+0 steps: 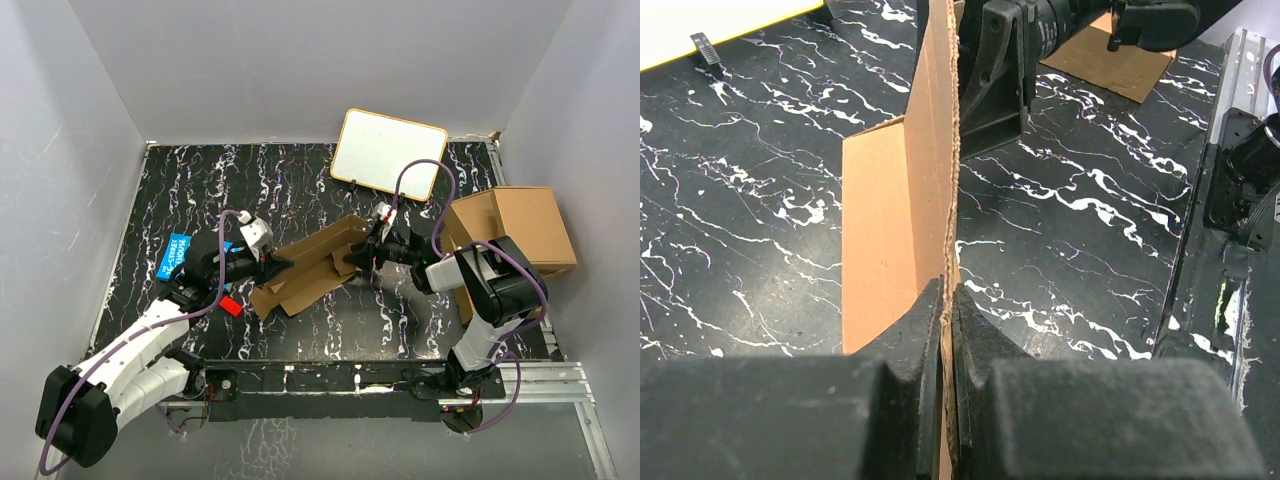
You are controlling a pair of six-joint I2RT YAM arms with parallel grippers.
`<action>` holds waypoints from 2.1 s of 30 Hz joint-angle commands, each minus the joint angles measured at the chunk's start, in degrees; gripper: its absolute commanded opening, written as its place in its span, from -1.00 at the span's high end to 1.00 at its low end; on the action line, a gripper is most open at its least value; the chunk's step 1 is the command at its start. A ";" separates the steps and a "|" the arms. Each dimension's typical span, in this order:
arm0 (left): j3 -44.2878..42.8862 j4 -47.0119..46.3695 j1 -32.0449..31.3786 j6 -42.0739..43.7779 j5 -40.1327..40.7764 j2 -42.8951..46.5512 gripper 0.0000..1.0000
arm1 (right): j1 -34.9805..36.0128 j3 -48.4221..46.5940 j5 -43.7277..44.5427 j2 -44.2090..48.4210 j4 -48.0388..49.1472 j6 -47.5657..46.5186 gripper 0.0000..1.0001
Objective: Fold the paper box
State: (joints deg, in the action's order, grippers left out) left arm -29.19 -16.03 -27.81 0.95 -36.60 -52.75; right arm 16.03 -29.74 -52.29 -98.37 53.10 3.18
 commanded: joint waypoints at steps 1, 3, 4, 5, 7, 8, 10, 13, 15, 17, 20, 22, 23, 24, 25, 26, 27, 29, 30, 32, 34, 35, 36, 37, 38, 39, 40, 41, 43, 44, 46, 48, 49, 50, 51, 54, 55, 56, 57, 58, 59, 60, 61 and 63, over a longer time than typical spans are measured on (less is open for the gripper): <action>0.72 -1.37 0.27 -1.23 -2.43 1.57 1.00 | 0.25 2.36 4.32 -0.96 9.66 1.25 0.14; 0.70 -1.24 0.21 -1.58 -2.83 1.57 1.00 | 0.51 3.00 5.37 -1.28 11.00 2.17 0.16; 0.63 -1.09 0.21 -1.67 -2.99 1.52 1.00 | 0.72 3.47 5.82 -1.30 12.14 2.52 0.16; 0.55 -0.84 0.22 -1.66 -3.15 1.66 1.00 | 1.15 3.92 6.59 -1.30 13.12 2.68 0.17; 0.62 -0.52 0.22 -1.74 -3.43 1.73 1.00 | 1.80 4.87 8.12 -1.30 14.93 2.63 0.18; 0.71 -0.23 0.22 -1.74 -3.40 1.88 1.00 | 2.08 5.28 8.97 -1.30 15.84 2.74 0.19; 0.74 0.10 0.21 -1.81 -3.64 1.97 1.00 | 2.55 5.69 10.23 -1.30 16.45 2.82 0.20; 0.56 0.95 0.22 -1.57 -3.95 2.00 1.00 | 2.59 6.34 11.05 -3.43 18.00 3.83 0.23; 0.63 1.30 0.22 -1.66 -3.99 2.06 1.00 | 2.84 6.99 11.32 -3.67 19.32 4.51 0.25; 0.71 1.19 0.27 -2.03 -3.95 2.04 1.00 | 3.06 7.14 11.13 -3.90 19.86 4.45 0.30; 0.72 0.88 0.22 -2.85 -3.75 2.10 1.00 | 3.32 7.00 11.58 -4.33 20.52 4.44 0.40; 0.51 0.85 0.24 -3.69 -3.13 2.04 1.00 | 3.55 6.78 11.54 -4.50 21.10 4.14 0.53; 0.42 0.98 0.23 -4.19 -2.49 2.22 1.00 | 3.73 6.58 11.44 -4.42 21.16 3.66 0.61; 0.39 1.02 0.24 -4.92 -1.60 2.37 1.00 | 3.72 6.46 11.43 -4.02 21.19 3.15 0.68; 0.37 1.03 0.22 -5.74 -0.50 2.56 1.00 | 3.78 6.45 11.53 -3.45 21.12 2.55 0.77; 0.41 0.96 0.22 -6.83 0.68 2.80 1.00 | 3.73 6.38 11.50 -2.65 20.81 1.94 0.83; 0.49 0.69 0.22 -8.14 1.80 3.11 1.00 | 3.69 6.17 11.32 -2.10 19.90 1.09 0.84; 0.66 0.26 0.24 -10.99 4.42 3.78 1.00 | 3.66 4.99 10.74 1.08 13.89 -1.32 0.84; 0.43 0.45 0.22 -12.59 5.95 3.99 0.99 | 3.66 3.50 10.28 2.14 10.28 -2.20 0.85; -0.20 1.39 0.22 -15.40 9.36 4.36 0.77 | 3.61 0.69 9.79 4.54 1.95 -3.42 0.84; -0.78 1.94 0.22 -17.59 11.36 4.59 0.62 | 3.64 -3.37 9.36 6.40 -9.12 -5.78 0.85; -0.97 1.97 0.22 -18.80 11.83 4.71 0.53 | 3.62 -5.17 9.43 6.85 -13.59 -6.54 0.84; -1.22 2.01 0.22 -19.70 12.20 4.70 0.43 | 3.63 -6.78 9.31 7.09 -17.66 -7.26 0.84; -1.63 2.58 0.23 -20.97 13.07 4.69 0.31 | 3.63 -8.79 9.36 7.55 -22.72 -9.15 0.84; -2.14 3.48 0.22 -22.16 14.41 4.81 0.15 | 3.64 -10.39 9.40 7.84 -27.08 -11.11 0.85; -2.70 4.70 0.22 -23.13 16.51 4.91 0.00 | 3.61 -11.60 9.70 8.14 -29.78 -12.05 0.85; -3.31 6.00 0.22 -24.04 17.92 5.13 -0.11 | 3.47 -13.28 10.34 8.68 -34.13 -14.12 0.84; -4.01 7.60 0.28 -24.62 19.08 5.59 -0.22 | 3.50 -14.67 10.45 9.44 -38.37 -16.63 0.84; -4.82 10.29 0.22 -25.95 21.91 6.93 -0.45 | 3.40 -16.85 11.27 10.44 -44.60 -20.84 0.85; -5.19 11.59 0.24 -26.86 23.44 7.78 -0.58 | 3.32 -17.74 11.47 10.68 -47.46 -22.83 0.85; -5.66 13.60 0.22 -27.87 24.95 9.39 -0.71 | 2.90 -19.59 11.34 10.33 -52.96 -25.87 0.84; -5.47 14.58 0.26 -28.24 24.91 10.95 -0.76 | 1.95 -19.77 9.64 9.92 -56.27 -26.58 0.84; -5.14 14.62 0.22 -28.59 24.71 11.52 -0.76 | 1.57 -19.36 9.20 9.76 -56.16 -26.42 0.84; -4.76 14.65 0.27 -29.20 24.69 11.91 -0.76 | 1.54 -19.20 9.06 9.49 -56.27 -26.41 0.84; -4.55 14.55 0.31 -29.94 24.54 12.26 -0.76 | 1.51 -19.33 9.01 9.17 -56.56 -26.68 0.84; -4.81 13.98 0.35 -33.01 24.59 12.70 -0.81 | 1.47 -20.84 9.16 8.11 -58.88 -29.19 0.84; -5.51 14.17 0.33 -34.08 24.84 12.57 -0.83 | 1.45 -21.34 9.27 7.90 -59.43 -30.11 0.84; -6.50 14.92 0.31 -34.90 25.09 11.99 -0.85 | 1.46 -21.51 9.46 8.00 -59.65 -30.81 0.84; -8.07 16.12 0.35 -35.49 25.20 11.01 -0.88 | 1.38 -21.48 9.32 8.24 -59.81 -31.61 0.84; -9.78 17.42 0.39 -35.89 24.84 9.69 -0.90 | 1.28 -21.26 9.00 8.44 -59.55 -31.95 0.83; -11.67 18.92 0.50 -36.08 24.20 7.83 -0.90 | 1.07 -21.04 8.25 8.61 -59.12 -31.93 0.83; -13.88 20.63 0.56 -36.53 23.63 5.79 -0.90 | 0.94 -20.80 7.60 8.63 -58.78 -31.92 0.83; -15.94 22.52 0.57 -36.93 22.89 3.65 -0.90 | 0.98 -20.45 7.11 8.60 -58.35 -31.92 0.83; -20.33 25.89 0.70 -37.10 21.12 -0.79 -0.90 | 0.94 -20.21 6.73 8.42 -57.71 -31.76 0.83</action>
State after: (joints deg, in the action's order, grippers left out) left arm -41.36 3.60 -27.57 -33.93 -12.75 -47.75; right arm 17.45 -48.23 -42.70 -90.37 -6.50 -26.94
